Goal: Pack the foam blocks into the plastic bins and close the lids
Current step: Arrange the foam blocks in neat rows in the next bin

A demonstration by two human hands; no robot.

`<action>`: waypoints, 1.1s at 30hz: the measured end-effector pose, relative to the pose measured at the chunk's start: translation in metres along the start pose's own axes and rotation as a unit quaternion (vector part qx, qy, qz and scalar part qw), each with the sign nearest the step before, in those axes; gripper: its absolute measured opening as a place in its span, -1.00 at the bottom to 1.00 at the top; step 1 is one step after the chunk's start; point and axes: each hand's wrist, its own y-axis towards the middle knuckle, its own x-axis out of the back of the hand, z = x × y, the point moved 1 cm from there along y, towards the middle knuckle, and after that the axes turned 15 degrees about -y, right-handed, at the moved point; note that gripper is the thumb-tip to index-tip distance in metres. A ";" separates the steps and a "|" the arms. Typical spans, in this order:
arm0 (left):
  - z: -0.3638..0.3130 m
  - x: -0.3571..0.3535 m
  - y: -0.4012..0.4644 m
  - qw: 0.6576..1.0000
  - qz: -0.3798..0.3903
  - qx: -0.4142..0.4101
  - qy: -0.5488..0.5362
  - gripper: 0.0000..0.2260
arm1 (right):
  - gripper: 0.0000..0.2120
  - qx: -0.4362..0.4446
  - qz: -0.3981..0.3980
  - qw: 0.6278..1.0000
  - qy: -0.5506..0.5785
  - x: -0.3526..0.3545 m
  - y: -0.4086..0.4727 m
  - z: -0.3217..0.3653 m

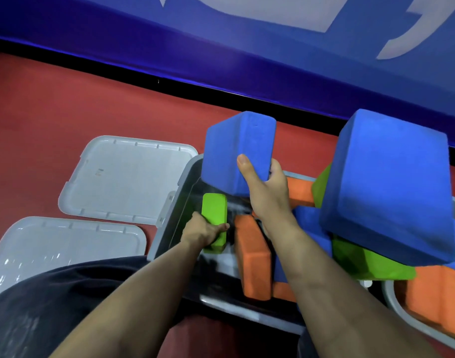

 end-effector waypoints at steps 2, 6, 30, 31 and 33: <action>-0.005 0.000 0.001 1.000 -0.001 -0.005 0.008 -0.31 | -0.58 -0.007 0.008 1.000 0.001 0.000 0.002 -0.002; 0.001 0.011 -0.003 1.000 -0.006 0.000 0.020 -0.39 | -0.57 -0.014 0.015 1.000 -0.003 0.002 0.004 -0.004; 0.058 0.019 -0.026 0.996 0.091 0.012 0.014 -0.11 | -0.34 -0.091 -0.017 0.988 -0.126 -0.029 -0.014 -0.011; 0.058 0.018 -0.024 0.996 0.093 0.012 0.012 -0.10 | -0.34 -0.098 -0.015 0.987 -0.124 -0.031 -0.013 -0.013; 0.058 0.017 -0.021 0.995 0.098 0.014 0.005 -0.09 | -0.35 -0.108 -0.012 0.987 -0.120 -0.036 -0.007 -0.017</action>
